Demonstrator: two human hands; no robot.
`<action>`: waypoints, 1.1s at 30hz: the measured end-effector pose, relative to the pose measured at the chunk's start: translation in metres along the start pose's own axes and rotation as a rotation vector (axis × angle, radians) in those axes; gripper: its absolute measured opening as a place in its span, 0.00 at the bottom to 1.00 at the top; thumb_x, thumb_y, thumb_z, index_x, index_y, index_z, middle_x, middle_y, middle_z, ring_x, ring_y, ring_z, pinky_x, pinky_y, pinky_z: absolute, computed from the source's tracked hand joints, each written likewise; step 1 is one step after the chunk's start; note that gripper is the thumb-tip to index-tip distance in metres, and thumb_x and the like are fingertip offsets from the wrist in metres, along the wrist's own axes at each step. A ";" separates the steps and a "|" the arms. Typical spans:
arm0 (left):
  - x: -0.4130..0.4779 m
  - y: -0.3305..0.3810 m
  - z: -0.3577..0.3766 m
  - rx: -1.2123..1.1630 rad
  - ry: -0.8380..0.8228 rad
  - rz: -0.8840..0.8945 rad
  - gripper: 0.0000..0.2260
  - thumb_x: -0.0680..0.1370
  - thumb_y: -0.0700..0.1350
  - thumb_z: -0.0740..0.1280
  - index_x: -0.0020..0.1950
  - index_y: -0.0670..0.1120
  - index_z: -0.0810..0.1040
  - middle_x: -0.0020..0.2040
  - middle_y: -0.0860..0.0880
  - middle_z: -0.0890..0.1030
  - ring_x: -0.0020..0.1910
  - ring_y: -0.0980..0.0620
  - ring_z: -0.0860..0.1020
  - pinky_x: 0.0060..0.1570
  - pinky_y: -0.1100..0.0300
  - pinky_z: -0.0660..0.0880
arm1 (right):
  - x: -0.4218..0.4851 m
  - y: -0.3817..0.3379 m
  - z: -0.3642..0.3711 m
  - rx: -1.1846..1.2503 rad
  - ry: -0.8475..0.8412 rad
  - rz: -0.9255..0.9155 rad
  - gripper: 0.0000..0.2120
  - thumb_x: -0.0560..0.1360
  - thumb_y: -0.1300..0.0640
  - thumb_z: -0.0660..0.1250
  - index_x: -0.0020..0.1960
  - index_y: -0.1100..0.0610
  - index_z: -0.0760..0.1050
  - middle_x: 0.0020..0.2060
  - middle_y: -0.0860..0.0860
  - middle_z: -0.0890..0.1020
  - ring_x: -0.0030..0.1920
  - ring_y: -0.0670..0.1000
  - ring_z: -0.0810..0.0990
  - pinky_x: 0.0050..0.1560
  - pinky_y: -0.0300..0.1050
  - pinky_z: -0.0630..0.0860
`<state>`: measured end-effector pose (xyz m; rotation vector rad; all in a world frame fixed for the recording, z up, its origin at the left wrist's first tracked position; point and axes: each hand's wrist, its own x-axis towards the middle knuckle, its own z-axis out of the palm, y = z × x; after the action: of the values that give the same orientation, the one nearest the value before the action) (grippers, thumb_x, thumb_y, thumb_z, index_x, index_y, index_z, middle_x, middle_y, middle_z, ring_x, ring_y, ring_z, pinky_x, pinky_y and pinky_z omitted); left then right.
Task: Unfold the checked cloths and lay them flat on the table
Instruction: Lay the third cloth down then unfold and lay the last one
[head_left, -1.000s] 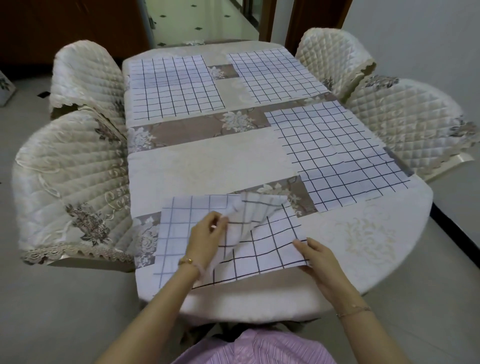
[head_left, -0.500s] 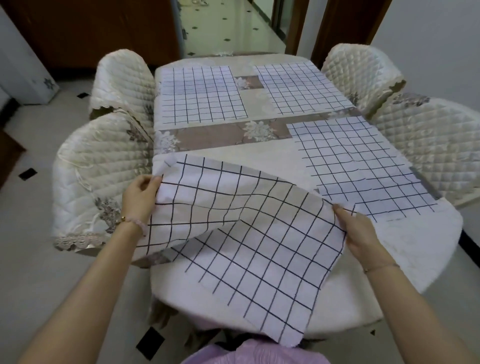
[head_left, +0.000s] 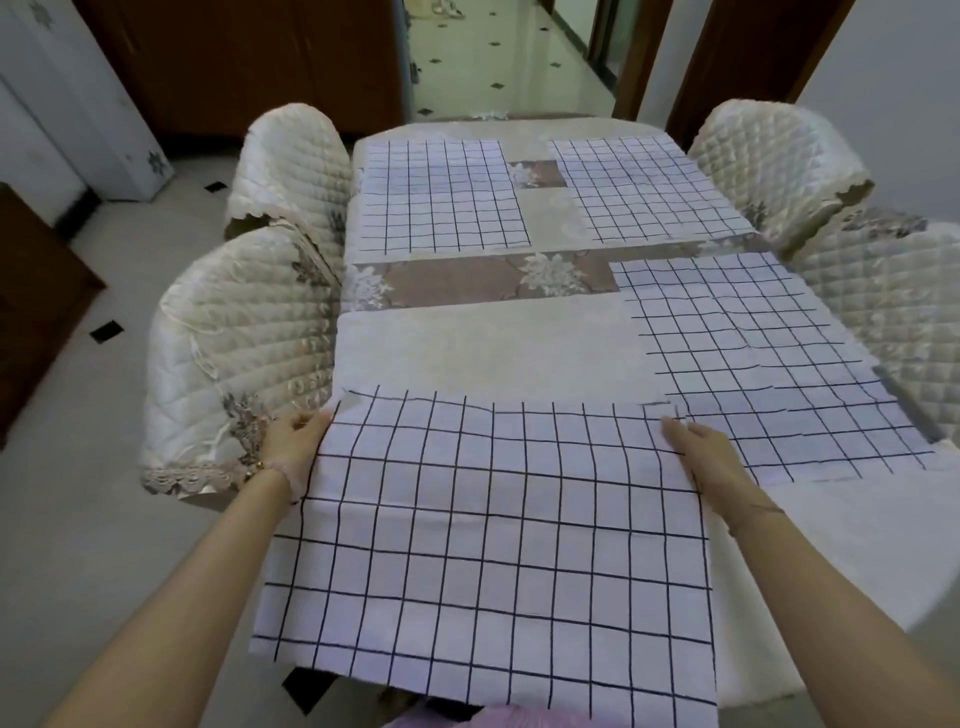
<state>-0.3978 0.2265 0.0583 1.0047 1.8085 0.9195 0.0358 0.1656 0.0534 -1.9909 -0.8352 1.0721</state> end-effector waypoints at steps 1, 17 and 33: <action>-0.001 -0.006 0.000 0.028 -0.028 -0.009 0.08 0.79 0.43 0.64 0.45 0.41 0.78 0.45 0.43 0.78 0.47 0.48 0.74 0.45 0.58 0.69 | -0.003 0.006 0.000 0.013 -0.009 0.020 0.19 0.74 0.47 0.66 0.45 0.65 0.75 0.36 0.64 0.78 0.37 0.62 0.75 0.45 0.49 0.76; -0.055 -0.065 -0.047 0.046 -0.154 -0.190 0.08 0.77 0.43 0.67 0.55 0.43 0.80 0.53 0.44 0.81 0.51 0.47 0.78 0.50 0.54 0.73 | -0.064 0.061 -0.002 -0.009 -0.131 0.020 0.09 0.73 0.57 0.70 0.35 0.58 0.76 0.31 0.52 0.81 0.35 0.55 0.78 0.39 0.47 0.74; -0.111 0.013 -0.115 -0.273 0.265 0.184 0.03 0.77 0.44 0.66 0.45 0.50 0.79 0.43 0.50 0.82 0.42 0.51 0.80 0.37 0.59 0.76 | -0.080 -0.069 0.045 0.250 -0.186 -0.297 0.07 0.73 0.53 0.68 0.47 0.56 0.80 0.45 0.59 0.85 0.44 0.58 0.83 0.50 0.59 0.79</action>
<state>-0.4637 0.1110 0.1468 0.9186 1.7592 1.4282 -0.0530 0.1509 0.1248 -1.5224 -1.0055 1.1352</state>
